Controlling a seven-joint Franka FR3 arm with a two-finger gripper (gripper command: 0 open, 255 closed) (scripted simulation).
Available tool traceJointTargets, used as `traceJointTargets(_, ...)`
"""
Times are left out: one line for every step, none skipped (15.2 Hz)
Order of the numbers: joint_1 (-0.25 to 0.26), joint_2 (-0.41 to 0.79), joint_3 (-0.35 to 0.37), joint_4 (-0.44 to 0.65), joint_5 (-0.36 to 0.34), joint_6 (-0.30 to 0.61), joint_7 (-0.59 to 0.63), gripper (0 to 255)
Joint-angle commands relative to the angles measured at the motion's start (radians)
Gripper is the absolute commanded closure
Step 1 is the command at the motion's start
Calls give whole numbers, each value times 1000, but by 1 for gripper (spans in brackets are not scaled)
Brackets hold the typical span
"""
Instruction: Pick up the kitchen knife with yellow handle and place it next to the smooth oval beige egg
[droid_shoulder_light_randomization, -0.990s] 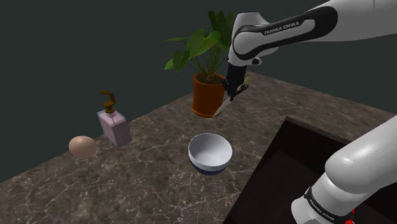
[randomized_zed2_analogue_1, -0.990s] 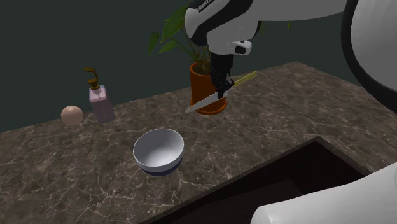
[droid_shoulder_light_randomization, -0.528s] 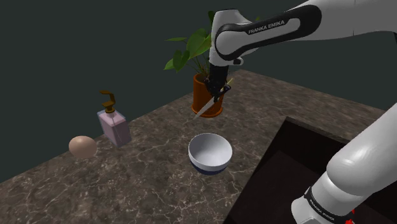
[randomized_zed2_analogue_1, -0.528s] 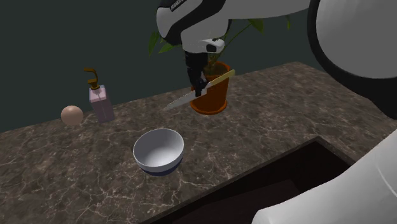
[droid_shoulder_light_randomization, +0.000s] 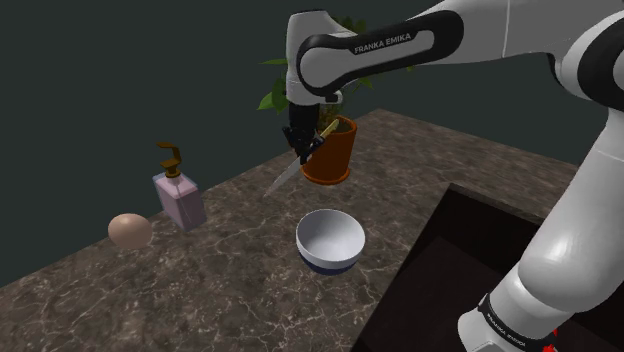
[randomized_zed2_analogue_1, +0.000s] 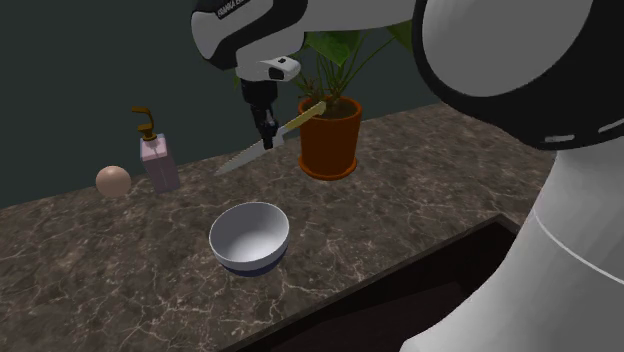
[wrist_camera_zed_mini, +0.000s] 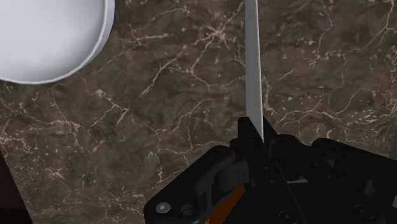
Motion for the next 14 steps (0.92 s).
traceJointTargets(30, 60, 16, 69, -30, -19, 53, 255)
traceJointTargets(48, 92, 22, 108, -46, -30, 79, 255)
traceJointTargets(67, 125, 28, 149, -63, -43, 103, 255)
traceJointTargets(87, 160, 32, 192, -80, -57, 127, 255)
traceJointTargets(109, 195, 35, 237, -97, -73, 150, 255)
traceJointTargets(131, 231, 37, 285, -115, -89, 172, 255)
traceJointTargets(156, 268, 38, 335, -132, -107, 193, 255)
traceJointTargets(182, 306, 38, 389, -148, -127, 212, 255)
traceJointTargets(209, 346, 36, 446, -165, -148, 229, 255)
traceJointTargets(238, 387, 34, 507, -181, -172, 245, 255)
traceJointTargets(269, 430, 31, 573, -198, -197, 260, 255)
traceJointTargets(302, 476, 27, 646, -214, -226, 272, 255)
traceJointTargets(337, 526, 21, 728, -230, -258, 282, 255)
traceJointTargets(388, 599, 12, 852, -252, -308, 290, 255)
